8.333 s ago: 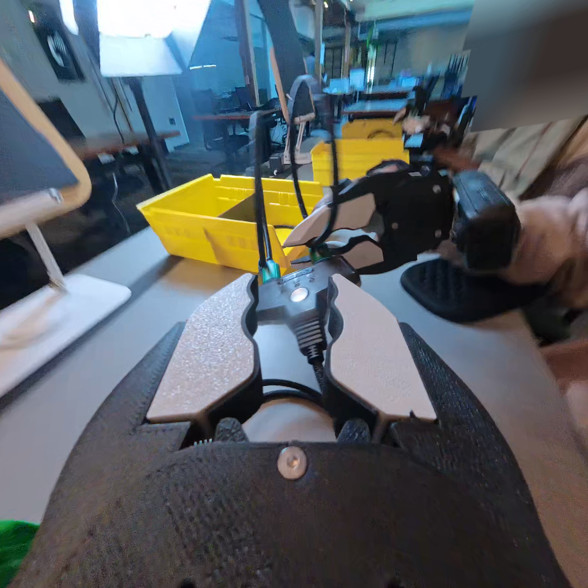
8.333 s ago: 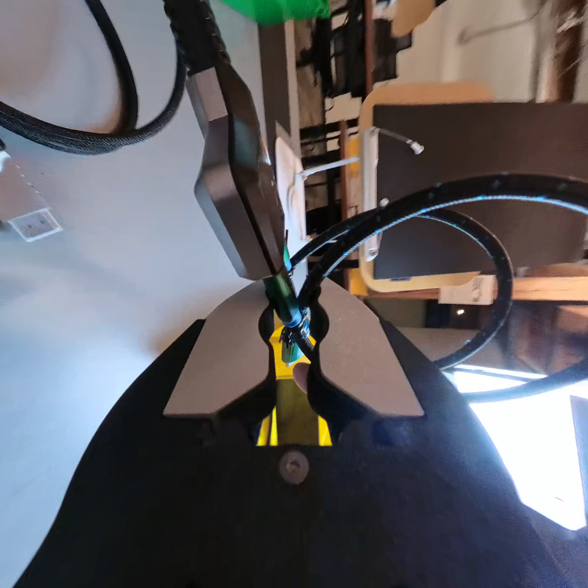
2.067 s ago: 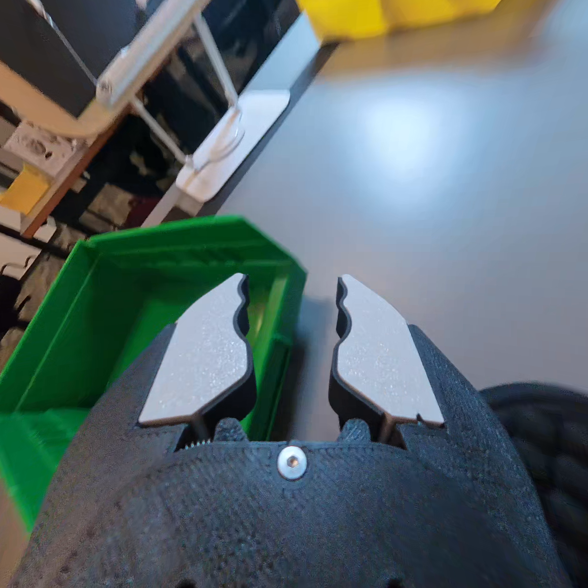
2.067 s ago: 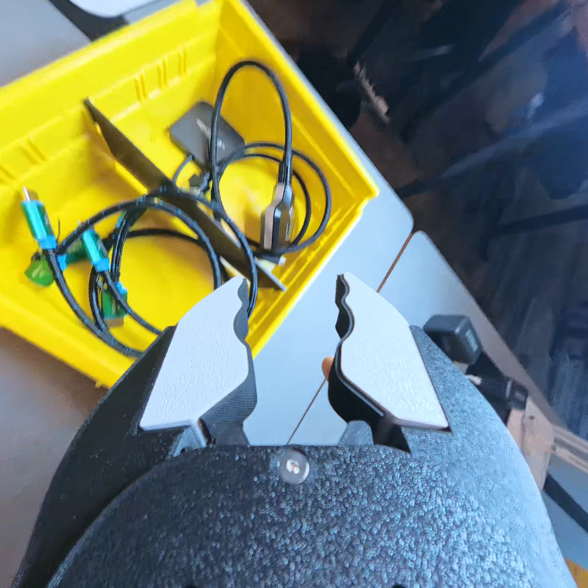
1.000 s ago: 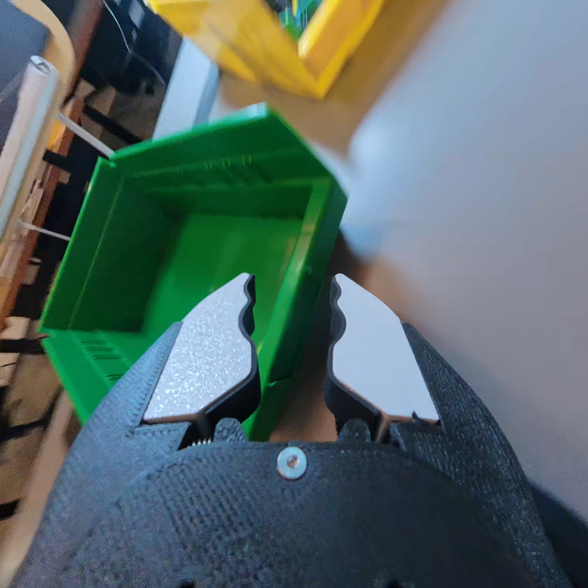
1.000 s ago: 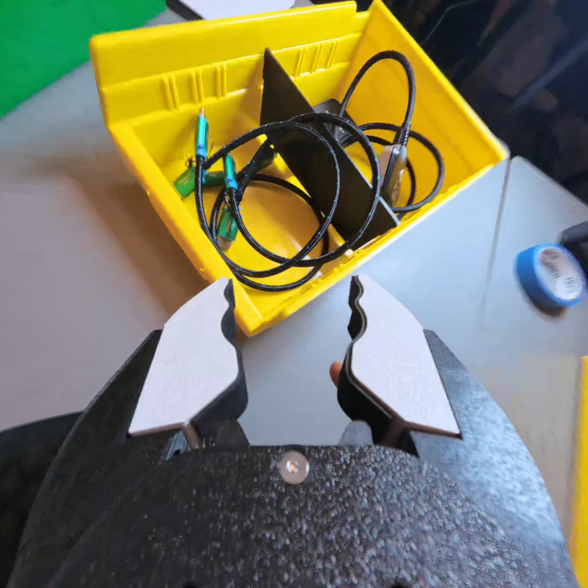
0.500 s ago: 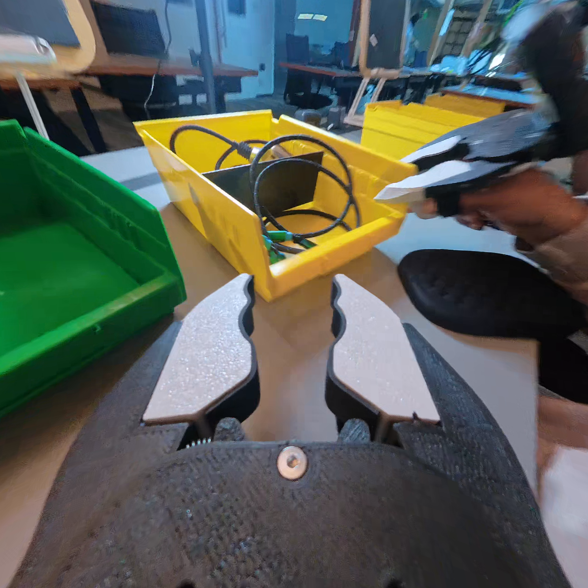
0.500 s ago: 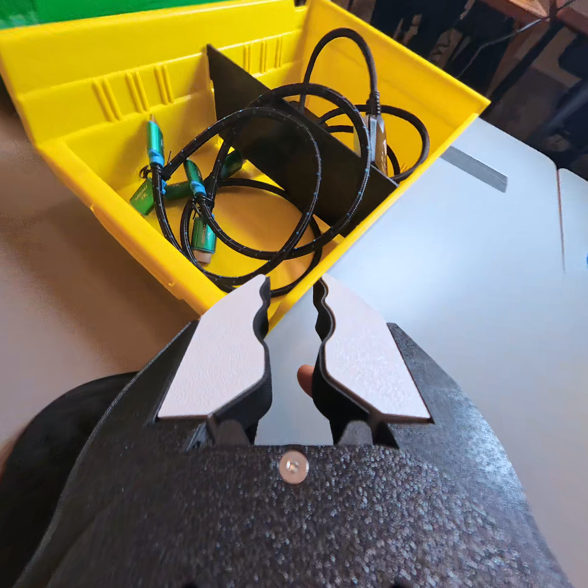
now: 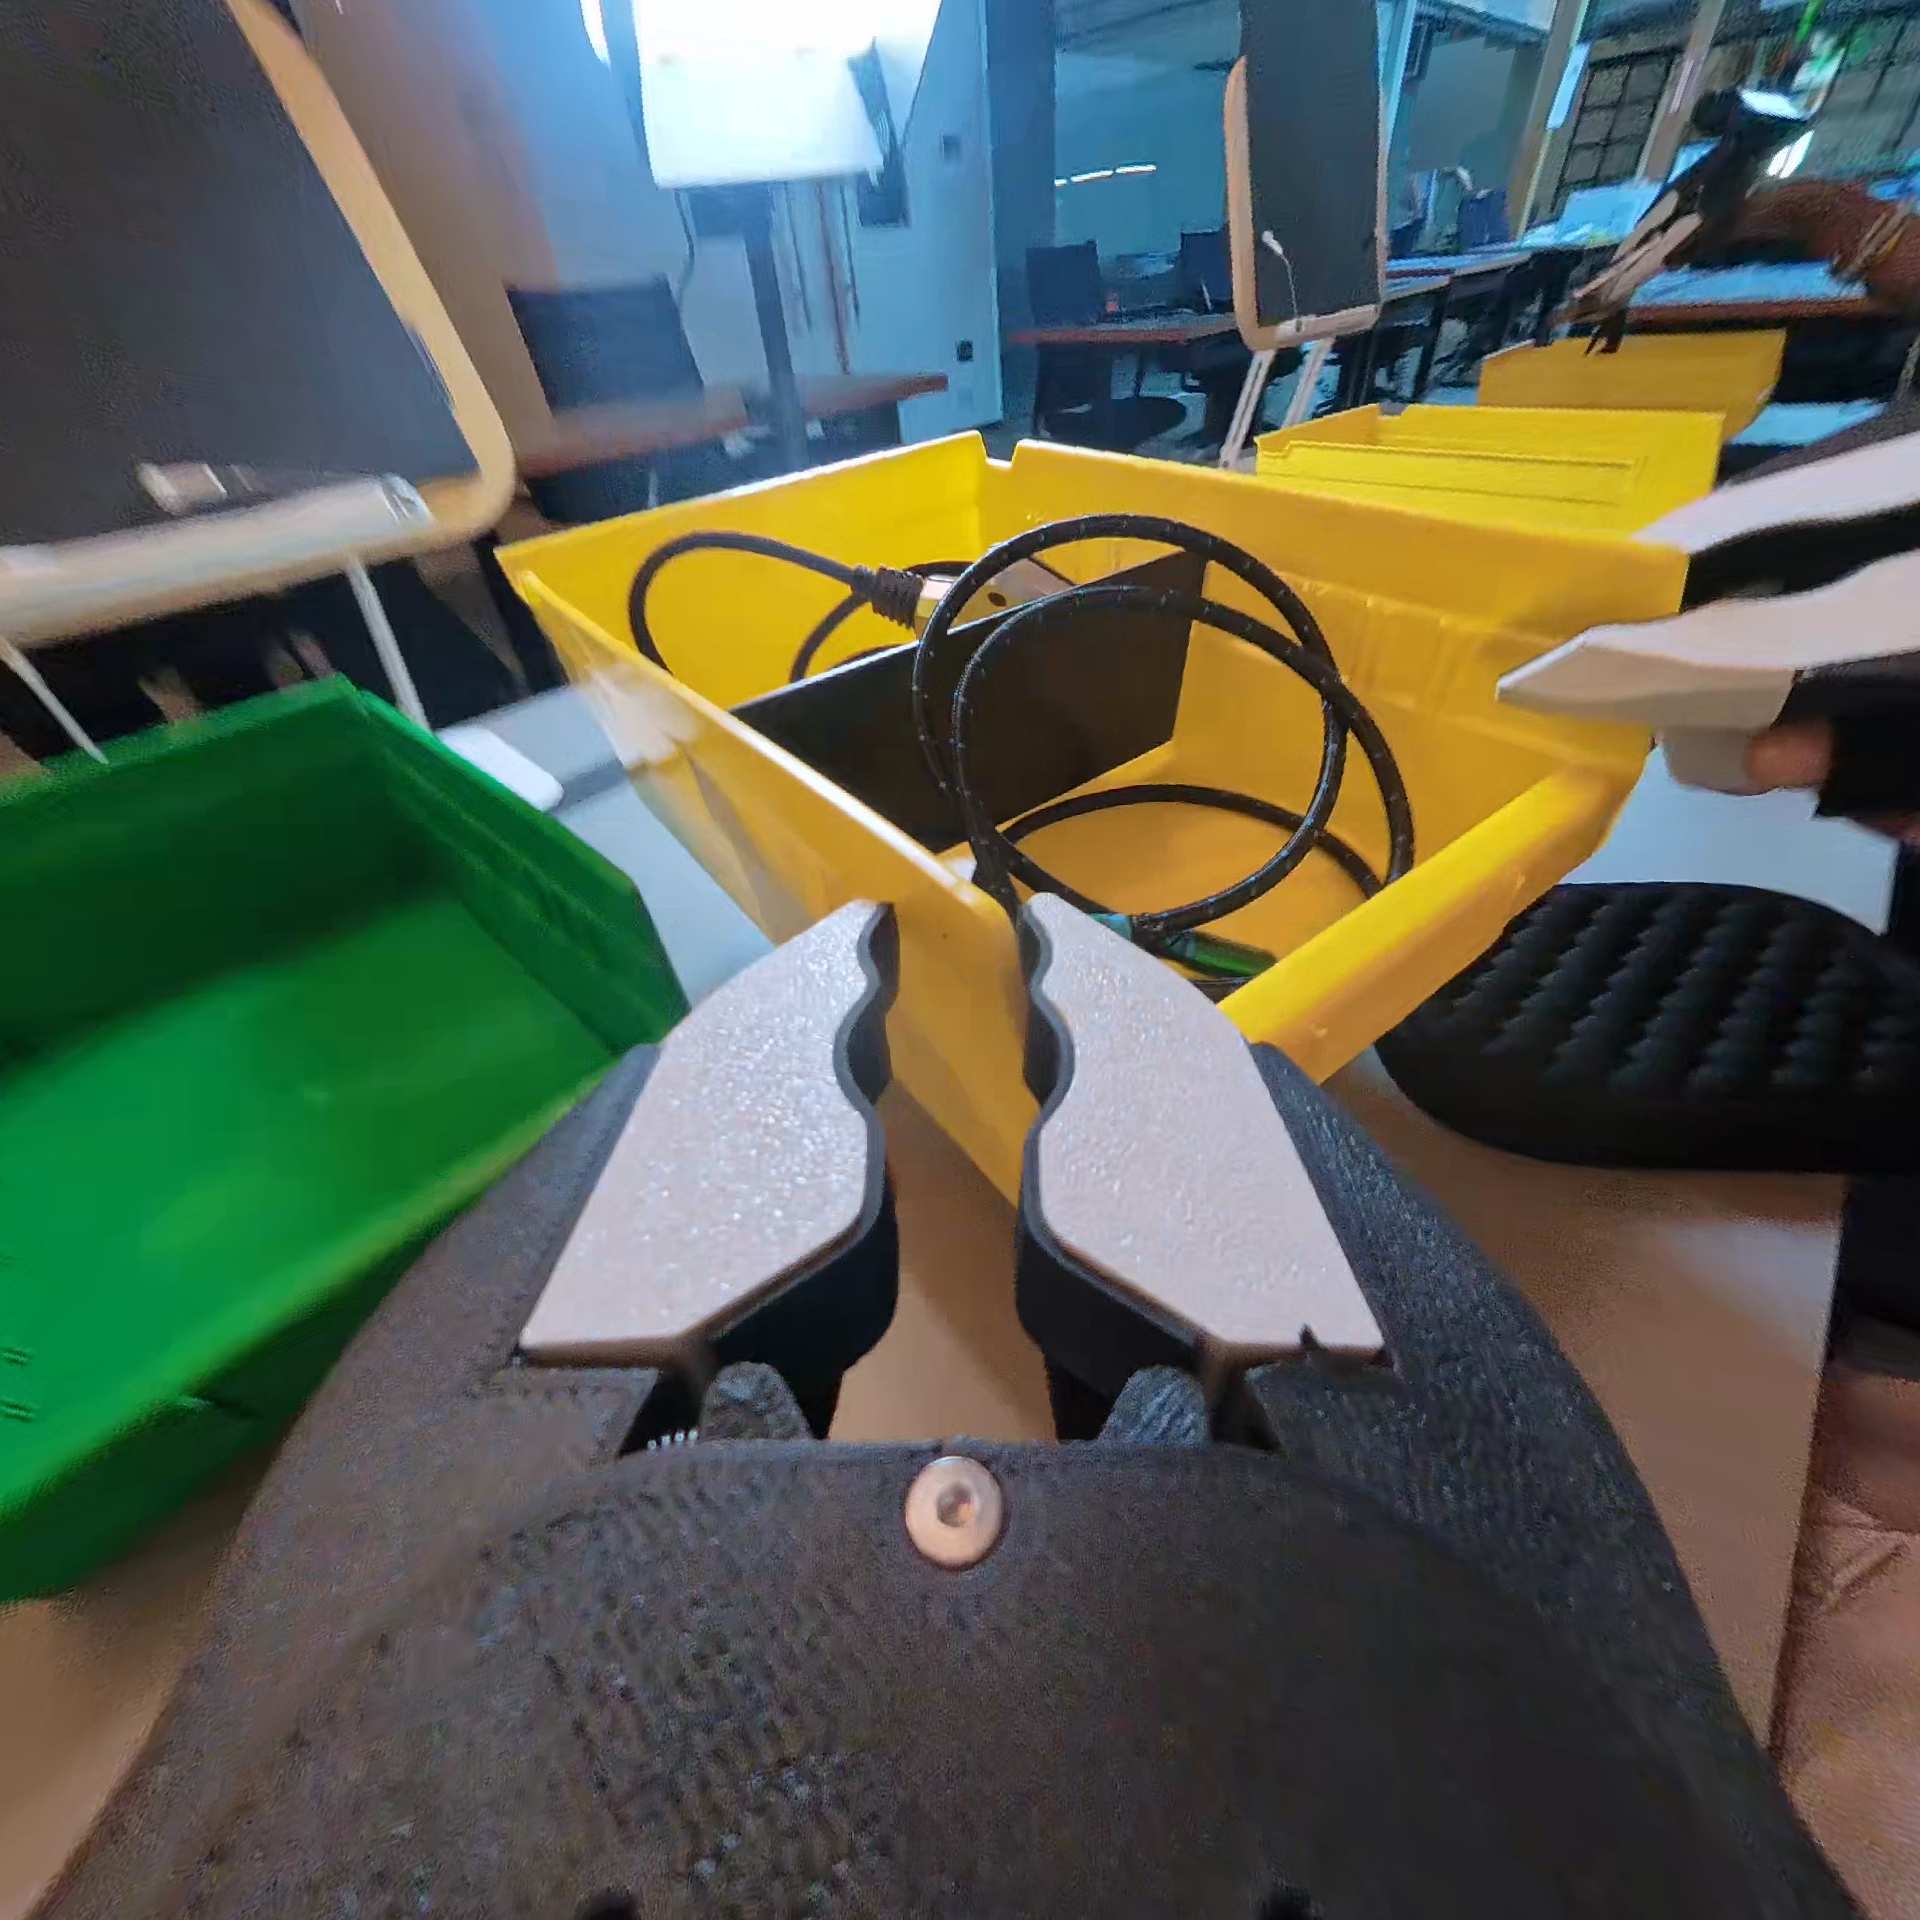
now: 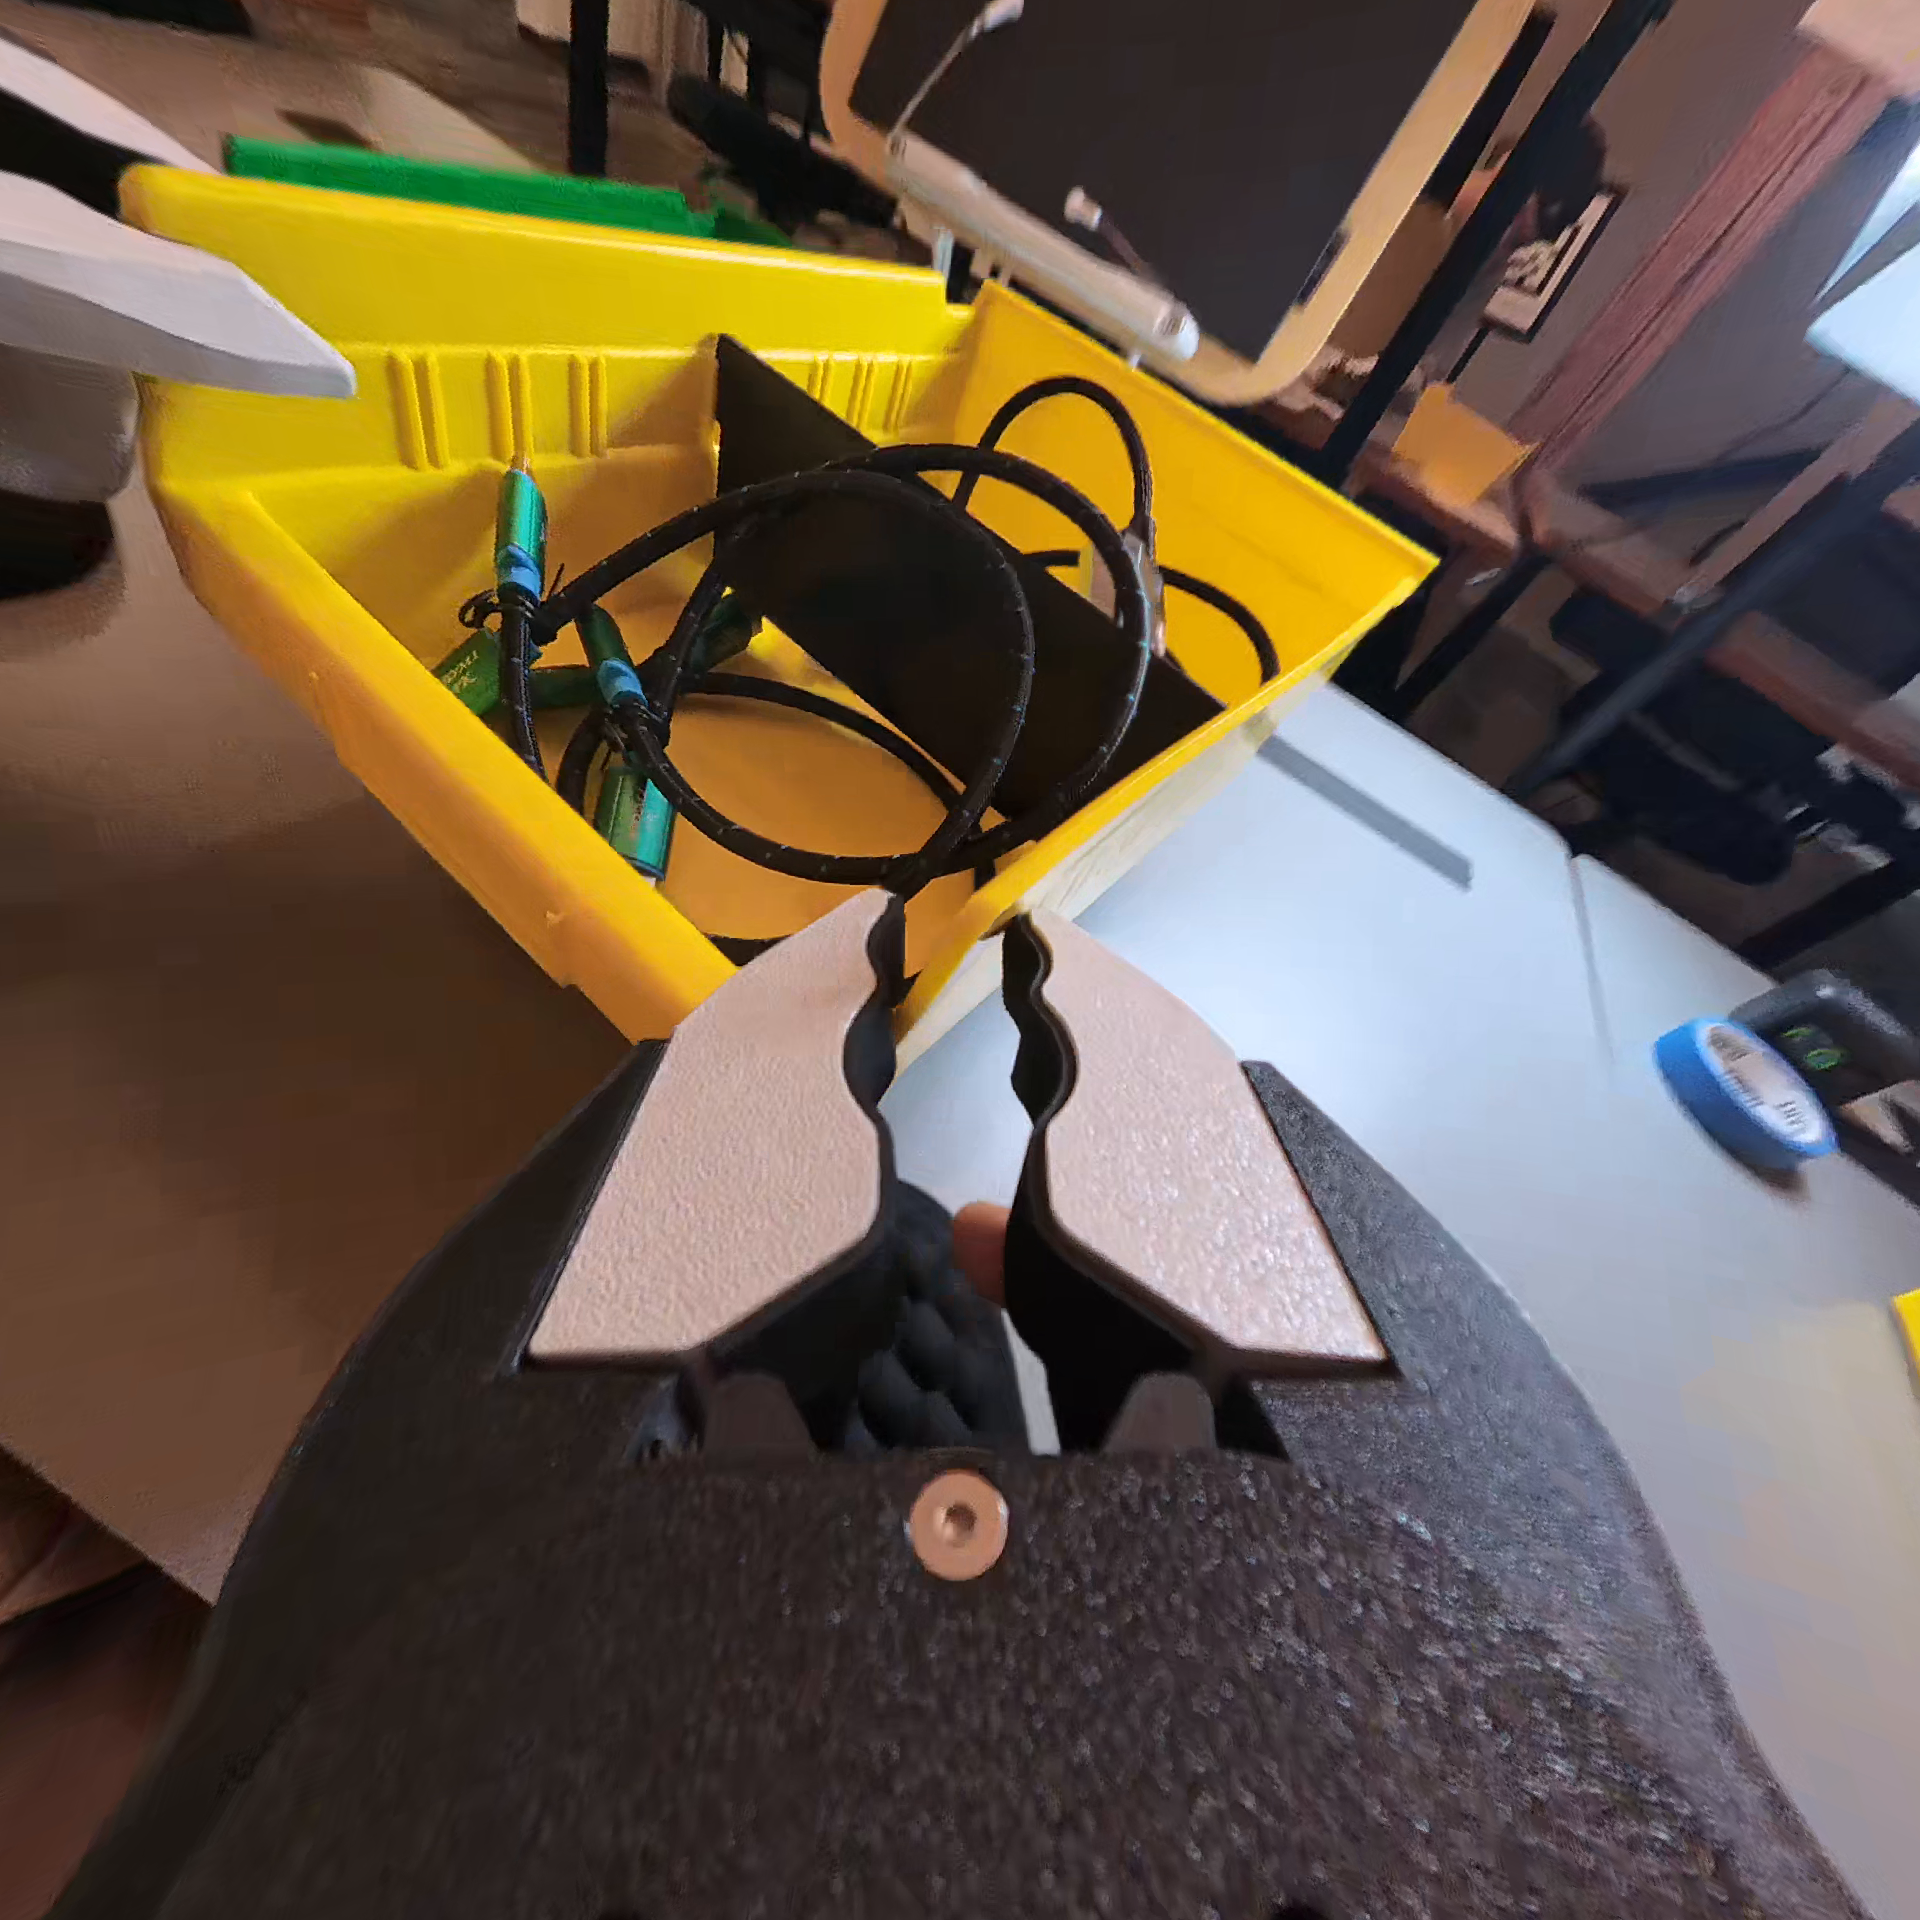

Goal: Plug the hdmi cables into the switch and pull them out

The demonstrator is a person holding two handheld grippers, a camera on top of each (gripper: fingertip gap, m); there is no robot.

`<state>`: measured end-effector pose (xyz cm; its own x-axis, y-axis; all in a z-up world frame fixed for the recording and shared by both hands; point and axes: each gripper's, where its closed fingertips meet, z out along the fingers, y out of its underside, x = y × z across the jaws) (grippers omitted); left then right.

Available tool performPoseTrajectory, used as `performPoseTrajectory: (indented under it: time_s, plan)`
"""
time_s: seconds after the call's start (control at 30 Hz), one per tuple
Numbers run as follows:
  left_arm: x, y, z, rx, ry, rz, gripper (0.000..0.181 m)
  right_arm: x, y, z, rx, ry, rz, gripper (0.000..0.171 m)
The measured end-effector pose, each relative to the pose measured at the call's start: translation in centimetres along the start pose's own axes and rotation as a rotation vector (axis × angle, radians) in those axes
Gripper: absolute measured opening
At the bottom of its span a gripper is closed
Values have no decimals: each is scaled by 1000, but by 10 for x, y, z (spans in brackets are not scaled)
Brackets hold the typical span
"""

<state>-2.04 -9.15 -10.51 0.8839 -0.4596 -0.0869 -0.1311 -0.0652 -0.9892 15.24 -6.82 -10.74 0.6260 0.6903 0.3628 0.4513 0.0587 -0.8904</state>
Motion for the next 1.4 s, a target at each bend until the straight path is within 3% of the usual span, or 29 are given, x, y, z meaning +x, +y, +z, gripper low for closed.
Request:
performPoseTrajectory:
  time_s: [0.17, 0.37, 0.63, 0.77, 0.9, 1.07, 1.23, 1.33, 1.4]
  plan:
    - [-10, -49, -34, 102, -94, 120, 19, 7, -73, -13, 208, 50, -40, 13]
    - [-49, -76, -88, 188, -187, 103, 17, -27, -126, 7, 311, -28, -39, 12]
    - [-69, -131, -183, 337, -318, 236, 17, -77, -216, -8, 535, -108, -120, 13]
    - [-96, -137, -240, 348, -461, 294, 17, -123, -258, 14, 631, -220, -133, 13]
    - [-127, -130, -301, 309, -611, 330, 17, -183, -285, 60, 667, -394, -104, 13]
    - [-157, -101, -350, 250, -727, 321, 18, -262, -278, 132, 623, -596, 4, 12]
    - [-181, -49, -353, 209, -724, 254, 10, -322, -213, 188, 447, -696, 24, 10]
    - [-178, -40, -339, 345, -609, 217, 6, -322, -190, 201, 397, -674, 63, 11]
    - [-192, -30, -327, 275, -648, 176, 6, -306, -186, 202, 394, -611, 41, 11]
